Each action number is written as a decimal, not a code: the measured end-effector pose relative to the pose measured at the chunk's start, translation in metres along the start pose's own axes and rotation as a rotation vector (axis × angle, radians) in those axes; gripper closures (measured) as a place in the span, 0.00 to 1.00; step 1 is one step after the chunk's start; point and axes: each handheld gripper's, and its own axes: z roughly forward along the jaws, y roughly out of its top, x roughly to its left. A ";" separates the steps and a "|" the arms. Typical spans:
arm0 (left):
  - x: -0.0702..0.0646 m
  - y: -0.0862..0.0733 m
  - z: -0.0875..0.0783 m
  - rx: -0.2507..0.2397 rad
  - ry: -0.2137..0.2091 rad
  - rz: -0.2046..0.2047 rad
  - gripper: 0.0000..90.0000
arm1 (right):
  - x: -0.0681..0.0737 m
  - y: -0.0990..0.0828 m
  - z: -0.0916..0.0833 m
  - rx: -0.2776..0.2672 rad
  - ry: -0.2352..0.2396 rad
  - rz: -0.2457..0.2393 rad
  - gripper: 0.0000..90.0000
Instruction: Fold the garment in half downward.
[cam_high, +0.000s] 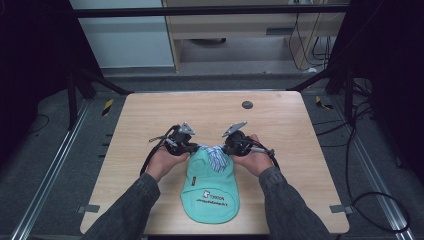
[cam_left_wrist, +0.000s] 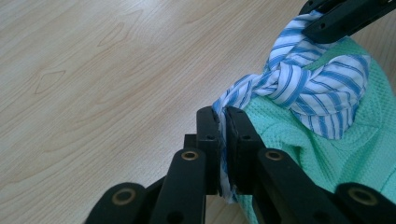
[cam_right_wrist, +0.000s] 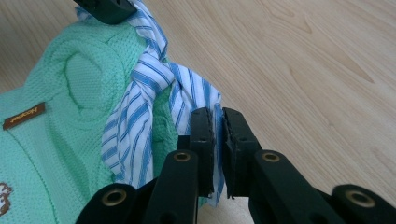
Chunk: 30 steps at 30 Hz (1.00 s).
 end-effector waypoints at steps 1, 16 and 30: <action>0.000 0.000 0.000 -0.001 0.000 0.001 0.94 | 0.000 0.000 -0.001 -0.003 0.003 -0.004 0.93; 0.001 0.013 -0.009 -0.009 -0.001 0.038 0.94 | -0.004 0.005 -0.011 -0.019 -0.014 -0.046 0.93; 0.001 0.024 -0.018 -0.021 0.016 0.063 0.94 | -0.008 0.014 -0.019 -0.029 -0.034 -0.072 0.93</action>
